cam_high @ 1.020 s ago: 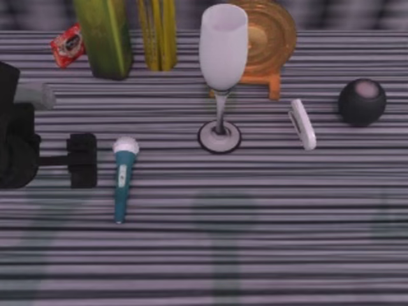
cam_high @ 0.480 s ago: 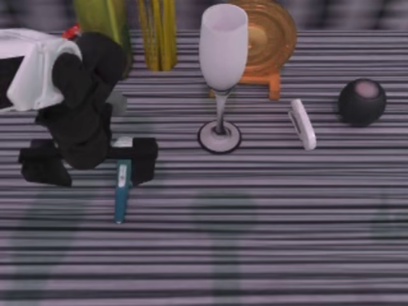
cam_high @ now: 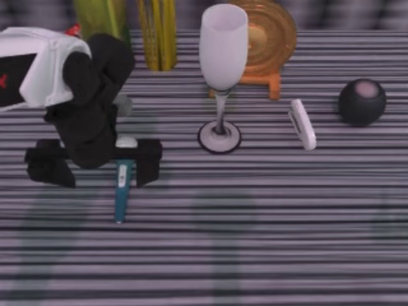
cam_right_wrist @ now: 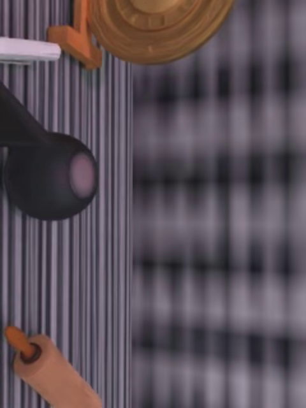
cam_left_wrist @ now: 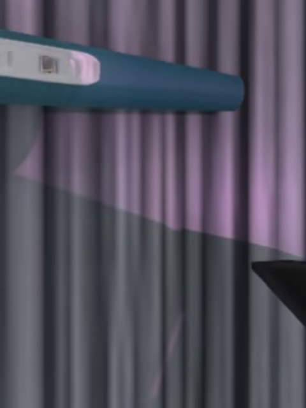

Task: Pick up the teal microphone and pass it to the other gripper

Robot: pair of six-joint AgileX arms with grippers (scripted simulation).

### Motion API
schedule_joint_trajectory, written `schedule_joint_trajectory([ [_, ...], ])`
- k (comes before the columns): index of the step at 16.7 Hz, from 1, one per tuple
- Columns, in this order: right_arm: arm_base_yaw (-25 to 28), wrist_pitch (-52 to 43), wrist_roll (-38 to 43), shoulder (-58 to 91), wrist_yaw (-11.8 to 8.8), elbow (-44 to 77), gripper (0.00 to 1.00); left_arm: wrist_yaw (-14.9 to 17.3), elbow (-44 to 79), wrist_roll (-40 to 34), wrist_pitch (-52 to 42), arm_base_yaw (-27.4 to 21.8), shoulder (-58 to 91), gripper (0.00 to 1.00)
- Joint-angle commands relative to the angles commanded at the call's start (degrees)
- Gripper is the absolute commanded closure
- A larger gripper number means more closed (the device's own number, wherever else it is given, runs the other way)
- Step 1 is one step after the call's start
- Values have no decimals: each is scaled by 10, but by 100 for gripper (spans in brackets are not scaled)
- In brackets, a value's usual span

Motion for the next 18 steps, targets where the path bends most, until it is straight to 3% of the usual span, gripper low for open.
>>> schedule_joint_trajectory([
  [9, 0, 0, 0, 0, 0, 0, 0, 1, -69, 7, 191, 4, 118, 0],
  [14, 0, 0, 0, 0, 0, 0, 0, 1, -75, 8, 205, 4, 130, 0],
  [18, 0, 0, 0, 0, 0, 0, 0, 1, -75, 8, 205, 4, 130, 30],
])
